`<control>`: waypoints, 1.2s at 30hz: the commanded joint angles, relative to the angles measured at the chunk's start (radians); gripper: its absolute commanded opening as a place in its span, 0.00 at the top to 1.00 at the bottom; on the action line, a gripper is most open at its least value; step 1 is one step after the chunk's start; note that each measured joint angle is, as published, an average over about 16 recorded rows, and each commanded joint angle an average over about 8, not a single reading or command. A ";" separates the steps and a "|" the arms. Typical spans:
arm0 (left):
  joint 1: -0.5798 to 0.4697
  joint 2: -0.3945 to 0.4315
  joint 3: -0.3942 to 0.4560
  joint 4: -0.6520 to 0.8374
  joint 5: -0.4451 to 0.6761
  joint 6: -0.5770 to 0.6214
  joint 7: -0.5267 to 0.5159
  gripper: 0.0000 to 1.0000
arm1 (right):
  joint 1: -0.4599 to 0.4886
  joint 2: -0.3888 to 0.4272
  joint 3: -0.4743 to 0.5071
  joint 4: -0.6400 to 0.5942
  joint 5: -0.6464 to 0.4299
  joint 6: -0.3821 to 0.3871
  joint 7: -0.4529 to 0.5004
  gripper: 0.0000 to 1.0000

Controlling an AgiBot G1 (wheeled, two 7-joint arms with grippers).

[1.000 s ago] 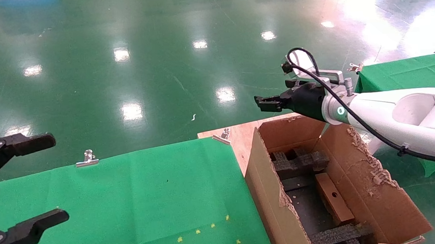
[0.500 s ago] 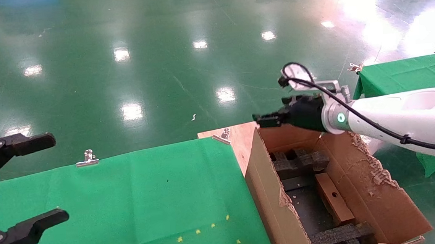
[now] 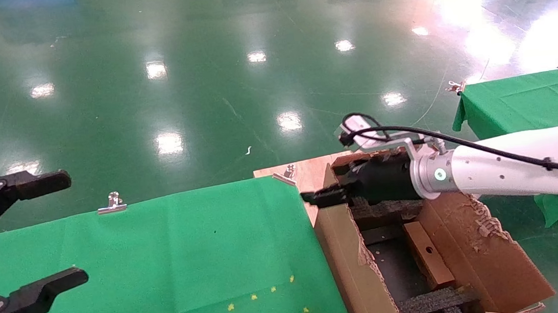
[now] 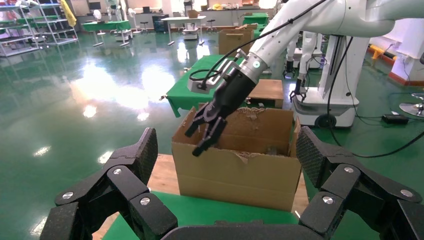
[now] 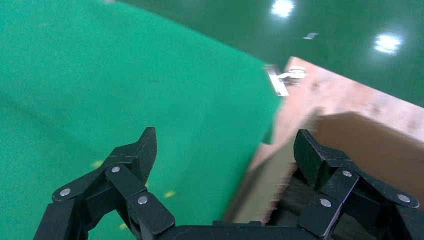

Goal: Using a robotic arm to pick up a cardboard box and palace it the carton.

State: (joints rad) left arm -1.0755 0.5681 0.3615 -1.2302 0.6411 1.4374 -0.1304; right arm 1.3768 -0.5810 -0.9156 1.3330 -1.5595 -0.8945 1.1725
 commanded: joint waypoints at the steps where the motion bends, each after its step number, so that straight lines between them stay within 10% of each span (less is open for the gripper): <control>1: 0.000 0.000 0.000 0.000 0.000 0.000 0.000 0.00 | -0.019 -0.002 0.040 -0.003 0.052 -0.038 -0.062 0.00; 36: 0.000 0.000 0.000 0.000 0.000 0.000 0.000 0.00 | -0.317 -0.031 0.669 -0.051 0.876 -0.631 -1.018 0.00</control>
State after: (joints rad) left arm -1.0754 0.5680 0.3615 -1.2300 0.6409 1.4372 -0.1303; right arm 1.0669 -0.6119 -0.2630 1.2831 -0.7062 -1.5104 0.1752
